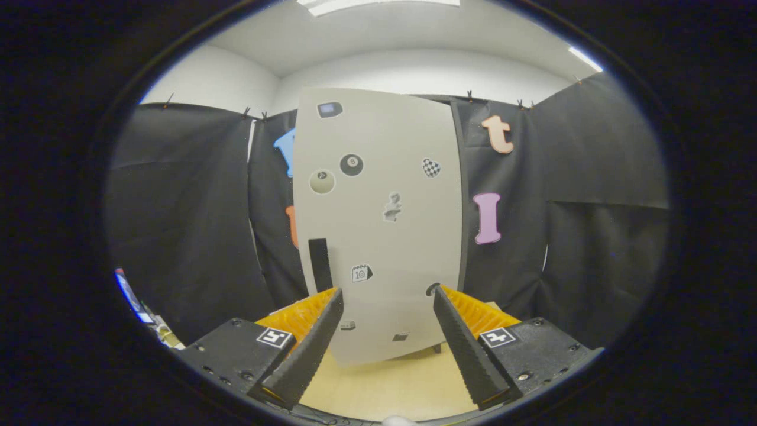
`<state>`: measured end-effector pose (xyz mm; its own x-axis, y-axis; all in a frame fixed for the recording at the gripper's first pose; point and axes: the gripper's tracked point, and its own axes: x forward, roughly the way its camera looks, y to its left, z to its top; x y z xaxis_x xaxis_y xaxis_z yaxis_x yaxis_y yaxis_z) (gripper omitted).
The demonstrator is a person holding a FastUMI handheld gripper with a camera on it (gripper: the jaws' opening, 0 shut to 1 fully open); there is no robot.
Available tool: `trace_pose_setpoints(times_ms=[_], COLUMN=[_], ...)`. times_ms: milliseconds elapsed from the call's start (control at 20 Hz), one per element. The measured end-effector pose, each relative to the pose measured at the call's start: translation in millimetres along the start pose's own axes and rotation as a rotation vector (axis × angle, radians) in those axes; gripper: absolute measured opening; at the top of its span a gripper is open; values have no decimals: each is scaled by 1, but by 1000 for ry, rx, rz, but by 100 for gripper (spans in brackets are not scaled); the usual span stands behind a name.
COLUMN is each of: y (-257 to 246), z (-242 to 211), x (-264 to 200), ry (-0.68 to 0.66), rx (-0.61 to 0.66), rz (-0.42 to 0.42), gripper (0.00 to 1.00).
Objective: Open the shoe cabinet door, grab the shoes and put them into the shoe cabinet, then close the shoe cabinet door.
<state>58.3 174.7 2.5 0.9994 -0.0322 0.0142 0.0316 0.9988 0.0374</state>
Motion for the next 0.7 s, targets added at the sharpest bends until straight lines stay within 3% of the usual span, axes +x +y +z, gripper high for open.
trace_pose_setpoints(times_ms=[250, 700], y=[-22, -36], z=[18, 6], x=[-23, -33], ry=[-37, -8], rx=[-8, -31], rz=[-41, -59], gripper=[100, 100])
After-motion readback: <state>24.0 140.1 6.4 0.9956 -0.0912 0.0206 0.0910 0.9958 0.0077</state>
